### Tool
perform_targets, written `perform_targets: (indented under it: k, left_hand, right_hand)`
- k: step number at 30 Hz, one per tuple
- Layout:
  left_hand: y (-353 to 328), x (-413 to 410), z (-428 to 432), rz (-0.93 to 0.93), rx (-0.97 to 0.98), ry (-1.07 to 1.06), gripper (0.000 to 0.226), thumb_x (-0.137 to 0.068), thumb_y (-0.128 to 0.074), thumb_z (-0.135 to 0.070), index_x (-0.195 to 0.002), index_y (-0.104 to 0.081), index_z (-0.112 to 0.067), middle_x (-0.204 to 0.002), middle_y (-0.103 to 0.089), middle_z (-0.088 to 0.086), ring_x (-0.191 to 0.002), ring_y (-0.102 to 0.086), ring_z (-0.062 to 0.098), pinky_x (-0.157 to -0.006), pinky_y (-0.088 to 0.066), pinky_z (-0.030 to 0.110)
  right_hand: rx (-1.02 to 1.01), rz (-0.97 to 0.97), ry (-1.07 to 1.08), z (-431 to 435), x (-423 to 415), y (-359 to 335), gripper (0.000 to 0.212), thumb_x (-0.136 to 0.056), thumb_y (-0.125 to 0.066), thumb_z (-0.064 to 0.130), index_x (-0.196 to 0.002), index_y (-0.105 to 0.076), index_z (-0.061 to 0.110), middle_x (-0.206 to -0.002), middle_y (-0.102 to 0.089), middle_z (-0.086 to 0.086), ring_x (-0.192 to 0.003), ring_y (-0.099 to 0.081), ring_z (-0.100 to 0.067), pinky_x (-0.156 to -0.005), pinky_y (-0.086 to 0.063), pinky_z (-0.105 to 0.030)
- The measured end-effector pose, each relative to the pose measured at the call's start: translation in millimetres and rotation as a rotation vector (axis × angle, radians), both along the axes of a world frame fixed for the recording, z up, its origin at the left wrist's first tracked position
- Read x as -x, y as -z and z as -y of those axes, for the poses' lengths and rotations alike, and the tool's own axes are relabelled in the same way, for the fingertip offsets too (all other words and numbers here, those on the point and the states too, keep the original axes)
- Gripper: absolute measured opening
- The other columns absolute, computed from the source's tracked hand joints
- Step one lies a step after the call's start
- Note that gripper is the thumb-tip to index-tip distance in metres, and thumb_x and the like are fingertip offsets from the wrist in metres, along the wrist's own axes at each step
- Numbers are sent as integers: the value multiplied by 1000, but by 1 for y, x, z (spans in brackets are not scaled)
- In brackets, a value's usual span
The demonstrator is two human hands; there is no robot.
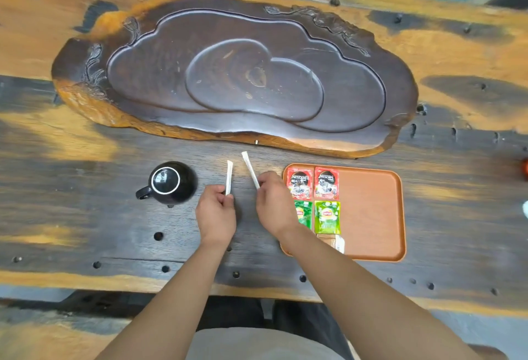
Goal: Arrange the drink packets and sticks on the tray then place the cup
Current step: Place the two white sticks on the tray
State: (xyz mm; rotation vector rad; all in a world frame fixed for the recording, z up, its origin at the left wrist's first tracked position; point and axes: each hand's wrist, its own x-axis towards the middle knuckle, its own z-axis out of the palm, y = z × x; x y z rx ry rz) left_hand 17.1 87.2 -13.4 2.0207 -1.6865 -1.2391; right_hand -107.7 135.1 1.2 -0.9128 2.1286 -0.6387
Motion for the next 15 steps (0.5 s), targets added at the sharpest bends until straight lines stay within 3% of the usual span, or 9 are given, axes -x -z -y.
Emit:
perform_targets:
  k: [5, 8, 11, 15]
  left_hand:
    - [-22, 43, -27, -231, -179, -45, 17, -86, -68, -6, -84, -64, -23, -75, -67, 1, -74, -64, 17, -72, -49, 29]
    - [-26, 80, -52, -269, -247, 61, 15, -84, -69, -5, -85, -67, -19, -78, -71, 5, -75, -68, 20, -70, -55, 33]
    - [-26, 118, -79, -274, -309, 175, 12, -86, -68, -4, -88, -67, -16, -78, -68, 0, -72, -64, 15, -66, -50, 26]
    - [-20, 166, -110, -240, -369, 313, 15, -86, -65, -4, -84, -64, -19, -83, -68, 1, -76, -63, 19, -71, -53, 30]
  right_hand:
    - [81, 27, 207, -51, 45, -7, 20, -92, -50, -1, -85, -53, 17, -85, -63, -7, -77, -56, -22, -66, -39, -30]
    - [41, 40, 362, -95, 83, -5, 14, -90, -53, 0, -84, -55, 11, -77, -61, -6, -68, -54, -20, -63, -42, -32]
    - [-21, 18, 475, -138, 122, -5, 14, -88, -54, 0, -83, -59, 12, -72, -61, 0, -65, -54, -18, -63, -44, -35]
    - [-129, 25, 531, -182, 163, -5, 16, -86, -53, -1, -82, -61, 12, -70, -60, 2, -66, -55, -21, -59, -45, -33]
